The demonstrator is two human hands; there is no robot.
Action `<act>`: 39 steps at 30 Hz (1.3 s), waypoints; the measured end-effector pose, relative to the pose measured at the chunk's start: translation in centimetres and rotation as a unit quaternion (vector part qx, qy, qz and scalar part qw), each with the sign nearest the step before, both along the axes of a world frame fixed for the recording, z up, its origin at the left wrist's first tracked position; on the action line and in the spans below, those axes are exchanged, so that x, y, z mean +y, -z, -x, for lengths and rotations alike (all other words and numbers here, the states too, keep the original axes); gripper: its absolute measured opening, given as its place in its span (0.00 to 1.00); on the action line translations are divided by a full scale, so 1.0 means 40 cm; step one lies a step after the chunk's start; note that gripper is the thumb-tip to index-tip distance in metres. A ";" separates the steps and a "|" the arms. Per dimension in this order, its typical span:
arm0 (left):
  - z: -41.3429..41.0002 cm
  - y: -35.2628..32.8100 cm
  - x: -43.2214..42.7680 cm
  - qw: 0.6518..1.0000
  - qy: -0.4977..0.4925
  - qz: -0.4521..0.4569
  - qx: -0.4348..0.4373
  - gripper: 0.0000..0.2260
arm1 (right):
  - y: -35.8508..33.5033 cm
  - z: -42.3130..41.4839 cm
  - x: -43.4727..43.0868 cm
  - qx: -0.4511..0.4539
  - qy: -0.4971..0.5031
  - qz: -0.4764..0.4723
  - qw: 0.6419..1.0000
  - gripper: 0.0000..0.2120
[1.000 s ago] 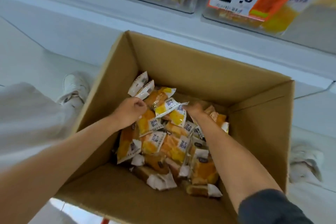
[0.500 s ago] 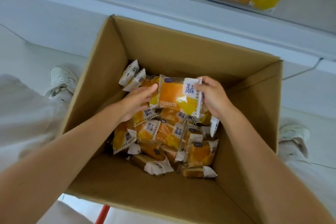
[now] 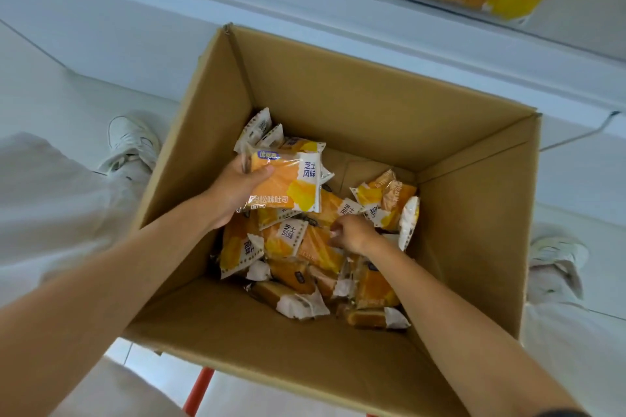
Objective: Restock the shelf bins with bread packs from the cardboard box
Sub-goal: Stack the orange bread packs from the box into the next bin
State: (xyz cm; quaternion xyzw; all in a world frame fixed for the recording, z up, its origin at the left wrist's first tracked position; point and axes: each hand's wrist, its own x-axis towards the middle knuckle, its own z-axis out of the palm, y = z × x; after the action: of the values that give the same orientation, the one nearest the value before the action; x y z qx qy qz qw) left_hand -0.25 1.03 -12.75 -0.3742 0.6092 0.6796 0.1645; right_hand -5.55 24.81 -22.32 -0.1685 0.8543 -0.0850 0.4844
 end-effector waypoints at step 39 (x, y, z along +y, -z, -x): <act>0.446 -0.804 0.427 0.849 0.201 0.184 0.453 0.25 | -1.173 0.370 0.297 0.612 -0.063 0.129 0.777 0.27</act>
State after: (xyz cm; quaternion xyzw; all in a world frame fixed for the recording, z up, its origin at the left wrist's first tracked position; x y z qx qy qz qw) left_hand -18.07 18.10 19.42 0.0825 0.7920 0.6011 -0.0681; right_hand -20.37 36.70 24.62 -0.2998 0.9390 -0.0428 -0.1630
